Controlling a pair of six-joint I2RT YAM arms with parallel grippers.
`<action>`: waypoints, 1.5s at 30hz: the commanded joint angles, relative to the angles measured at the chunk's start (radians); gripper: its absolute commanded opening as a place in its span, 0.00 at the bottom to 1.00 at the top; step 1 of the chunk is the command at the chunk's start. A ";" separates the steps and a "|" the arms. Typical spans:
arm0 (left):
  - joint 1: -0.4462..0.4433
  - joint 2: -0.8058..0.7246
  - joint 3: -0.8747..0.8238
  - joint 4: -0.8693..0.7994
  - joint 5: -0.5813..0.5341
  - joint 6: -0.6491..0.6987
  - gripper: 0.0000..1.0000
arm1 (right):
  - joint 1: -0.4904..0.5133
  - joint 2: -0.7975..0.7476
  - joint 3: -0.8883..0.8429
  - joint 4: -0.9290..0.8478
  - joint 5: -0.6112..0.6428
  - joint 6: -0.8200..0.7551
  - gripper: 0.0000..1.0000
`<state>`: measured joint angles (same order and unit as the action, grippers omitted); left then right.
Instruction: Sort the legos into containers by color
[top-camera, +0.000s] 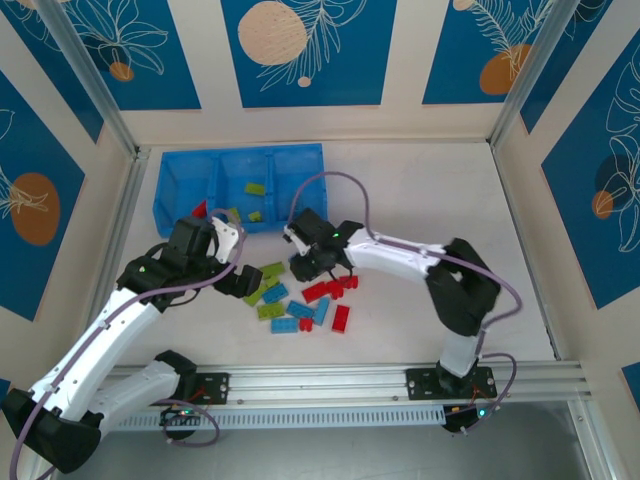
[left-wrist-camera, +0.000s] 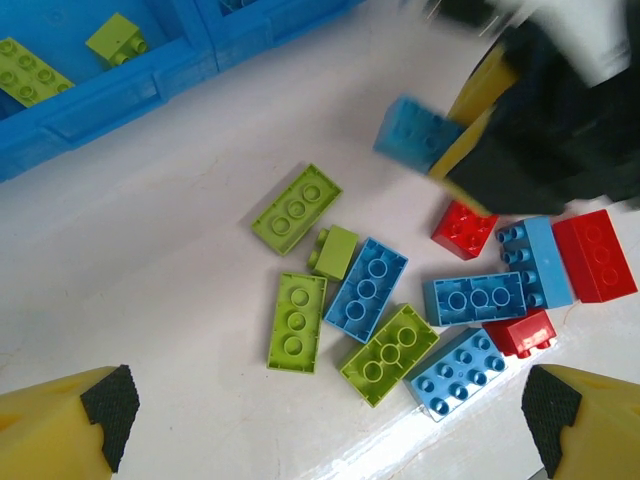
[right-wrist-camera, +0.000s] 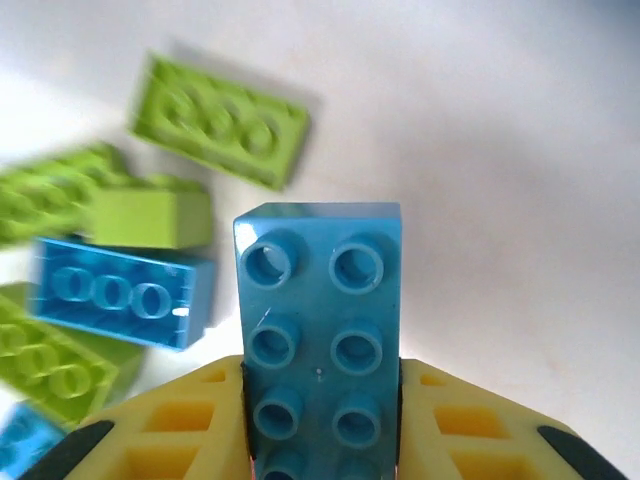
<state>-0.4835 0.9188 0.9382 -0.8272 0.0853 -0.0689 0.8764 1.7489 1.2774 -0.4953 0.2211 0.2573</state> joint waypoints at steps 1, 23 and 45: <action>0.017 -0.013 -0.009 0.010 0.004 0.002 1.00 | -0.021 -0.107 -0.015 0.158 0.079 0.027 0.27; 0.030 0.057 -0.019 0.020 0.008 -0.152 1.00 | -0.155 0.151 0.470 0.017 0.114 0.049 0.59; -0.126 0.768 0.118 0.268 -0.206 -0.703 1.00 | 0.025 -0.497 -0.167 -0.101 0.199 0.182 0.88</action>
<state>-0.5999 1.6485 1.0199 -0.5575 -0.0769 -0.7425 0.8890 1.2644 1.1015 -0.5781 0.3889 0.4274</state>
